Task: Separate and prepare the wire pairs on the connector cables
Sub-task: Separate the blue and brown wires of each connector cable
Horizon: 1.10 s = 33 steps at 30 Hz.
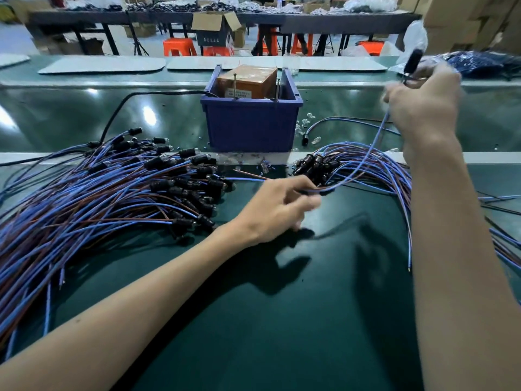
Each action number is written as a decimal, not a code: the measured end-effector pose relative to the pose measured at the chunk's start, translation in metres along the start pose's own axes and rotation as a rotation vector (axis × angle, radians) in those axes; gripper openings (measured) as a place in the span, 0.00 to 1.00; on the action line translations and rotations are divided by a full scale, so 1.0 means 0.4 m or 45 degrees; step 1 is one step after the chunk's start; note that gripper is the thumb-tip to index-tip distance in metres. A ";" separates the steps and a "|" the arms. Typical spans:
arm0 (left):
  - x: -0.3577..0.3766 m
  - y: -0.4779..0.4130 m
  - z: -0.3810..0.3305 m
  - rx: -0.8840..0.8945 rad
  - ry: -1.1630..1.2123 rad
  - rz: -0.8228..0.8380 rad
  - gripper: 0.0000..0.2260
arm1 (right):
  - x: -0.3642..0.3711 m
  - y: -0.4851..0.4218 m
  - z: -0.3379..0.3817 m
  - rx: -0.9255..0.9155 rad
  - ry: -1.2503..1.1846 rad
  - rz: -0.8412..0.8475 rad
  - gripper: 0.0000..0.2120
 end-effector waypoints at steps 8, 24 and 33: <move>0.049 0.014 -0.048 0.154 -0.022 0.295 0.23 | 0.018 0.051 0.046 -0.243 0.289 -0.058 0.20; 0.037 0.010 -0.042 0.125 0.069 0.206 0.22 | 0.051 0.107 0.090 -0.633 0.357 0.017 0.20; 0.028 0.007 -0.032 0.119 -0.112 0.165 0.14 | 0.040 0.094 0.090 -0.660 0.447 0.057 0.14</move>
Point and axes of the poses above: each hand's wrist, its own y-axis away from the middle knuckle, its own x-axis out of the palm, z = x × y, the point moved 10 cm from there along -y, towards the middle knuckle, and after that the axes turned 13 degrees about x, right-handed, at the moved point
